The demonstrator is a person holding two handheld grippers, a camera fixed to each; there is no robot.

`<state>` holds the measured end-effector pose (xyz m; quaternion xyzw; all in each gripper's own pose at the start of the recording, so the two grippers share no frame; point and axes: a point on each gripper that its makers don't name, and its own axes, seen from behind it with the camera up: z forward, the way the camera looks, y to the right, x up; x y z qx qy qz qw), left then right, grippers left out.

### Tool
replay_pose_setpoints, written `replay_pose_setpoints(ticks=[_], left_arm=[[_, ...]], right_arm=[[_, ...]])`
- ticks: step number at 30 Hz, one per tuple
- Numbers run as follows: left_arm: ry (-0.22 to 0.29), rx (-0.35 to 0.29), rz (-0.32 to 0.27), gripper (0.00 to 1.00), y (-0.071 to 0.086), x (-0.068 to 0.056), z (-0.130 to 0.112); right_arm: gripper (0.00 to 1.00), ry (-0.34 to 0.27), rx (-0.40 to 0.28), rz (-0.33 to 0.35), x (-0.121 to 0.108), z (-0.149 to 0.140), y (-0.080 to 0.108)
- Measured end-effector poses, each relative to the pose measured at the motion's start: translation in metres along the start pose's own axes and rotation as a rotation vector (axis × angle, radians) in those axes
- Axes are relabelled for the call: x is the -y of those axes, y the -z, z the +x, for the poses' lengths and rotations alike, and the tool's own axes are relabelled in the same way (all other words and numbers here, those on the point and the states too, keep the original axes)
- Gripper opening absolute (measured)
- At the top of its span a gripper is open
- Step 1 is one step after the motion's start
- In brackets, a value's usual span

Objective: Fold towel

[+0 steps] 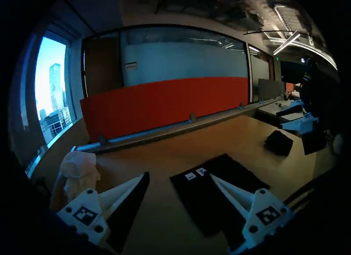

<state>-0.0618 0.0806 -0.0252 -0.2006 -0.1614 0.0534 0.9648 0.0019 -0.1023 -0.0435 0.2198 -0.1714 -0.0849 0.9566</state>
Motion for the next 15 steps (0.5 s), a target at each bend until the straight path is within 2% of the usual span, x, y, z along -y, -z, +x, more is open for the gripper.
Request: replay_pose_setpoints(ticks=[9,15], left_arm=[[-0.003,0.057,-0.042,0.91,-0.007,-0.013,-0.031],[-0.012,0.098,-0.076,0.91,-0.012,-0.028,-0.053]], right_arm=[[1.0,0.023,0.059,0.04,0.013,-0.026,-0.008],[1.0,0.025,0.088,0.06,0.022,-0.047,-0.014]])
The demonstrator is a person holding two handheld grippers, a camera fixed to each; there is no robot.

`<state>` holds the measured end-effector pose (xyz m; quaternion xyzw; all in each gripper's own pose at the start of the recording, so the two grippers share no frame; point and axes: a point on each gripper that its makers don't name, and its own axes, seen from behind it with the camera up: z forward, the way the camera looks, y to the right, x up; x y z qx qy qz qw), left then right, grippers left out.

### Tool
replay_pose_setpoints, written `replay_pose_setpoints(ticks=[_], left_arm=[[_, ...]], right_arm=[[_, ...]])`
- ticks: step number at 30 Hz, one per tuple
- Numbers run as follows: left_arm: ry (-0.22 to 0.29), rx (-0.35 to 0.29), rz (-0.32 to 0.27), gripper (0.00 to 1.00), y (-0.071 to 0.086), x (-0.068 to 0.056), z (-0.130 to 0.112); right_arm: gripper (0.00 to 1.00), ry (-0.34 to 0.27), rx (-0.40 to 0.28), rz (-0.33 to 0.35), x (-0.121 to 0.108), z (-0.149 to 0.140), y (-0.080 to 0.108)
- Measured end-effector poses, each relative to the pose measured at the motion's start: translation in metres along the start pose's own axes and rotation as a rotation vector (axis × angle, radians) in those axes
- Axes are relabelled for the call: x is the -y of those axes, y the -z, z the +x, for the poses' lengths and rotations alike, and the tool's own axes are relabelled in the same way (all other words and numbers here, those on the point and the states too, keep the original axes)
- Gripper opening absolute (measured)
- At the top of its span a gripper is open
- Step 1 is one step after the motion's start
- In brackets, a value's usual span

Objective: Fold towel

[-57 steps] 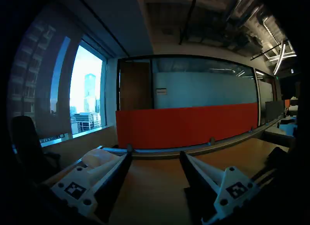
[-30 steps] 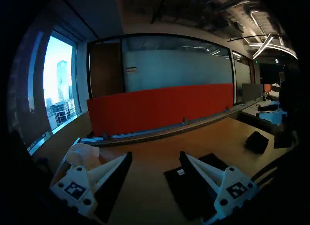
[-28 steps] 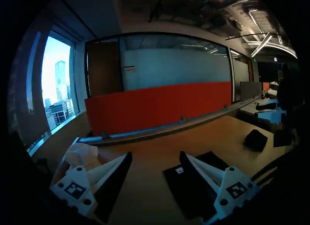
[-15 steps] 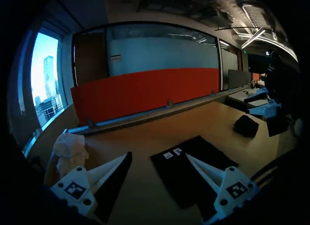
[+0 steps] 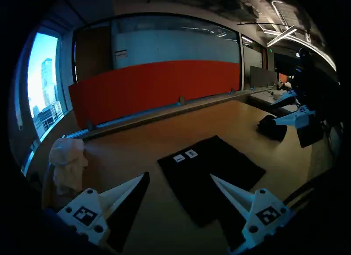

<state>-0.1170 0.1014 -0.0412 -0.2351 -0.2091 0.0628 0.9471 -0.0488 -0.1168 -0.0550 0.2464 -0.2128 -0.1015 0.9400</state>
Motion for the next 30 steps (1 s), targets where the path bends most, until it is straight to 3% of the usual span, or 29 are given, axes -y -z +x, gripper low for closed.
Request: replay_pose_setpoints(ticks=[20,30], left_arm=[[0.011,0.155,-0.103,0.91,-0.036,-0.041,-0.082],[0.012,0.228,-0.143,0.91,-0.049,-0.056,-0.115]], right_arm=[[1.0,-0.033,0.135,0.039,0.021,-0.085,-0.031],[1.0,-0.01,0.204,0.072,0.037,-0.126,-0.042]])
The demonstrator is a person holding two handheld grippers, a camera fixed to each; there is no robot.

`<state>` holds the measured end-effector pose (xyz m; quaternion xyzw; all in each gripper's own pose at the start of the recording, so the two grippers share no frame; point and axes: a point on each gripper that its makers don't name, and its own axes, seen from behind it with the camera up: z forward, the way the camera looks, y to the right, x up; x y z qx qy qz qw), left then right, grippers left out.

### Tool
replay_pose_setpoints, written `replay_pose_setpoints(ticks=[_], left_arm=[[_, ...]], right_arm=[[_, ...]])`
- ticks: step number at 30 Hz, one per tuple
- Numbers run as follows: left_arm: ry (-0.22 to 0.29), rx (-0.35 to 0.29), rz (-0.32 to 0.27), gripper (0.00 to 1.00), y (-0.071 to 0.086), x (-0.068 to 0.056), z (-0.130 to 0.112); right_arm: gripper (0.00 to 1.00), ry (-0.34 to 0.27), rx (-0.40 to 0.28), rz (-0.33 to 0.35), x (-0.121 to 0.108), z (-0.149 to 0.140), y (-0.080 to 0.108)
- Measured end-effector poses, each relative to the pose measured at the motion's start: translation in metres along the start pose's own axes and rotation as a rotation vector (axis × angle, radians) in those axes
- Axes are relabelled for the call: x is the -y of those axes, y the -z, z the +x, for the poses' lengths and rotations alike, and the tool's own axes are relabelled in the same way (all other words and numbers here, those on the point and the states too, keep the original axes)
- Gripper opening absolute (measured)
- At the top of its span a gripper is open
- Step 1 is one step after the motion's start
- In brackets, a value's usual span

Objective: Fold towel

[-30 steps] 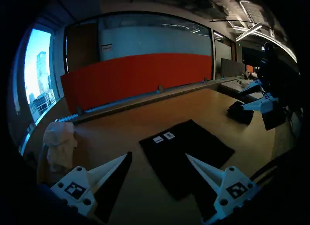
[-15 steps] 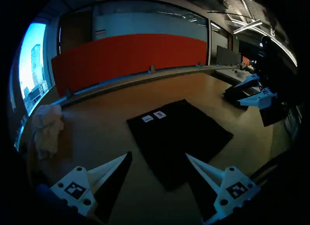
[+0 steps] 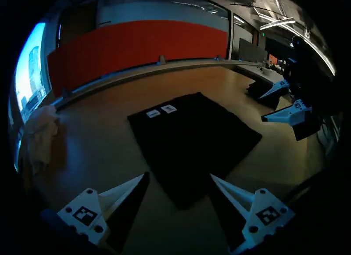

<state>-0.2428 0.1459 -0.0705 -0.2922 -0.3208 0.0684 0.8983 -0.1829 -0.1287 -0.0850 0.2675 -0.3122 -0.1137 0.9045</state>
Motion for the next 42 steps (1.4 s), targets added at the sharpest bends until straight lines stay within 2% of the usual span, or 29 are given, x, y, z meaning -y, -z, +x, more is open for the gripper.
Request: replay_pose_setpoints(ticks=[11,21,27,42], left_arm=[[0.01,0.083,-0.03,0.91,-0.018,-0.011,-0.031],[0.024,0.142,-0.029,0.91,-0.027,-0.011,-0.049],[0.004,0.163,-0.043,0.91,-0.029,-0.016,-0.058],[-0.047,0.179,-0.03,0.87,-0.03,-0.015,-0.062]], right_arm=[[0.97,0.001,0.083,0.04,0.012,-0.039,-0.011],[0.93,0.021,0.122,0.081,0.02,-0.056,-0.019],[0.88,0.029,0.133,0.094,0.021,-0.06,-0.021],[0.69,0.028,0.154,0.139,0.026,-0.068,-0.023]])
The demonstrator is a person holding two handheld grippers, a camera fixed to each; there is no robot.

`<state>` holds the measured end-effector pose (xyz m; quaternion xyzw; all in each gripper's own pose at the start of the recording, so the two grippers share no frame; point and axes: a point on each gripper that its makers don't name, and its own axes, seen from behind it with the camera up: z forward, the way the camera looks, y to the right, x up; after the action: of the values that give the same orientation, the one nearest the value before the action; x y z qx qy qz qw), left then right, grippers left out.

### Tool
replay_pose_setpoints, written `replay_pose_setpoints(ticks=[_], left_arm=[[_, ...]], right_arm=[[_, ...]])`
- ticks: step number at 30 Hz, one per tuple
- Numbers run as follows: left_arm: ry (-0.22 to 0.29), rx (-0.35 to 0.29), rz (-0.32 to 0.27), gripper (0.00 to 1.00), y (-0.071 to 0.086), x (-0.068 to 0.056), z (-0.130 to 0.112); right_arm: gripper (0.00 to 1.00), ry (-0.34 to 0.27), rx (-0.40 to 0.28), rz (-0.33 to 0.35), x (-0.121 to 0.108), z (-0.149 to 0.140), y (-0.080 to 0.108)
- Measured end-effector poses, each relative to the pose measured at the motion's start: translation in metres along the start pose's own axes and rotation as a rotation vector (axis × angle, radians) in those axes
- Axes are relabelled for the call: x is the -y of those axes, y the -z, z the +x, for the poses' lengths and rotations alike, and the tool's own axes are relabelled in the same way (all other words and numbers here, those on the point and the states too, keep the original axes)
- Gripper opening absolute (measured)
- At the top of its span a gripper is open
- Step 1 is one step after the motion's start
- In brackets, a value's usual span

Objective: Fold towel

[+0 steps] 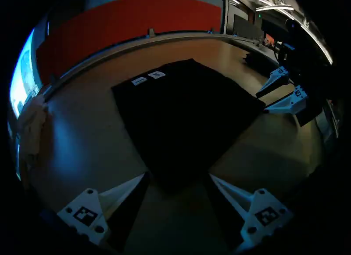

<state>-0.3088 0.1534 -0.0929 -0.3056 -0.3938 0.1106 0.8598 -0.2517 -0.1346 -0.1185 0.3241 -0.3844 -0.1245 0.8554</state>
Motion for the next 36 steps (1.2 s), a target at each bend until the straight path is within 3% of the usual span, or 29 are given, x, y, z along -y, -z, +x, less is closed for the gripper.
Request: replay_pose_setpoints(ticks=[6,12,14,18,24,36], left_arm=[[0.012,0.009,0.007,0.73,0.0,0.002,0.0],[0.007,0.021,0.006,0.5,0.0,-0.003,0.002],[0.009,0.025,0.008,0.36,-0.001,-0.005,0.002],[0.03,0.035,0.018,0.1,-0.002,-0.005,0.004],[0.071,0.036,0.008,0.08,0.0,-0.008,0.01],[0.093,0.003,0.021,0.08,0.024,-0.007,0.04]], right_arm=[[0.54,0.007,-0.001,0.009,0.001,-0.001,0.0],[0.27,0.014,-0.001,0.014,0.004,-0.001,0.0],[0.18,0.011,0.0,0.01,0.003,0.0,0.0],[0.12,0.004,-0.003,0.004,0.004,0.001,0.002],[0.1,-0.001,-0.028,-0.013,0.001,0.011,0.008],[0.1,-0.021,-0.103,-0.038,-0.005,0.046,0.037]])
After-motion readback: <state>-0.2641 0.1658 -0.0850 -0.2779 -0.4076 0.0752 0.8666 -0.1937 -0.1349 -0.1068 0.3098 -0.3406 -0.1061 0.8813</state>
